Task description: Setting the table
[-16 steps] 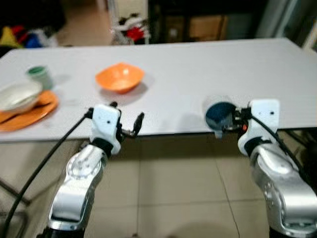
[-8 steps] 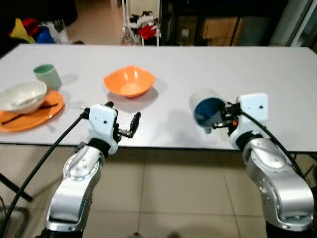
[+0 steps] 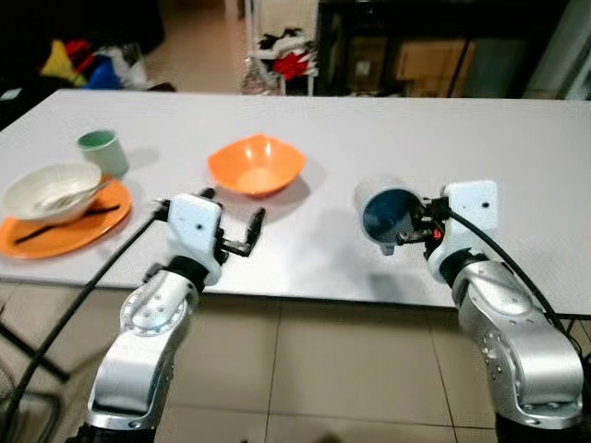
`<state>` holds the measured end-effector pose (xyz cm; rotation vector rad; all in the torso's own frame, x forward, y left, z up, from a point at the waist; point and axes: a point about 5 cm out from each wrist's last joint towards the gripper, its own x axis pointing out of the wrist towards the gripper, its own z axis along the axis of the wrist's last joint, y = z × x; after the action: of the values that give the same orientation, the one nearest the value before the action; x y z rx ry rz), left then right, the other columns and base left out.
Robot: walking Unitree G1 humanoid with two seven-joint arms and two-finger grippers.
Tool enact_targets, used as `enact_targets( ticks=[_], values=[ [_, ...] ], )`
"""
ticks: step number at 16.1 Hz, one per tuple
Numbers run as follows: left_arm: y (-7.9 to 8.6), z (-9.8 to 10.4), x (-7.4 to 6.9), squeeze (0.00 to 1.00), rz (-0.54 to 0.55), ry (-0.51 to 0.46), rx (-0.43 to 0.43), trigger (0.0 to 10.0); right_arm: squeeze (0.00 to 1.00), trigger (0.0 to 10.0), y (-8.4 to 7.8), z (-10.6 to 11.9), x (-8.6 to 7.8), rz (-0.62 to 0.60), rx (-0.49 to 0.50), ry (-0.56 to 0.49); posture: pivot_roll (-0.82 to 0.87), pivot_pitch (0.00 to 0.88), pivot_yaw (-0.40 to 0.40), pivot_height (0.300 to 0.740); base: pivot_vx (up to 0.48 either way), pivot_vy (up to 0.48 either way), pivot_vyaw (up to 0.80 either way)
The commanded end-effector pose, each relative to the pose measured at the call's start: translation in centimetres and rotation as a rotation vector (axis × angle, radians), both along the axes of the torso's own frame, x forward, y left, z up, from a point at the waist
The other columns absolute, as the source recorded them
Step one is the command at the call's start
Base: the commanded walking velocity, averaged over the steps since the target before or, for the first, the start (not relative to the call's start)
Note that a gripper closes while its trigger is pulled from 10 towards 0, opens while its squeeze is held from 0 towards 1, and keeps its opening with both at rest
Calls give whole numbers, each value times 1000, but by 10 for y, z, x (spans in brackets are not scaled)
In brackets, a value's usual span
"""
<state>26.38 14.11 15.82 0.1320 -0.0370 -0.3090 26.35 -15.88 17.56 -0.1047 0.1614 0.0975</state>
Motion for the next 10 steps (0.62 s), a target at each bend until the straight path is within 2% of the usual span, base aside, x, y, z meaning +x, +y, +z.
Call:
enact_targets(
  ticks=[1,7,10],
  values=[
    [-5,1,0,0,-20,0,-2,10000,0,10000,-4,3,1,-14,-7,-17,82,0,49,740,300,0,0],
    [-3,5,3,0,-39,-9,15,10000,0,10000,0,2,2,-23,8,-20,108,0,64,740,303,0,0],
    [-4,4,0,0,-44,-6,20,10000,0,10000,1,-1,0,-16,14,-6,117,0,51,740,303,0,0]
  ],
)
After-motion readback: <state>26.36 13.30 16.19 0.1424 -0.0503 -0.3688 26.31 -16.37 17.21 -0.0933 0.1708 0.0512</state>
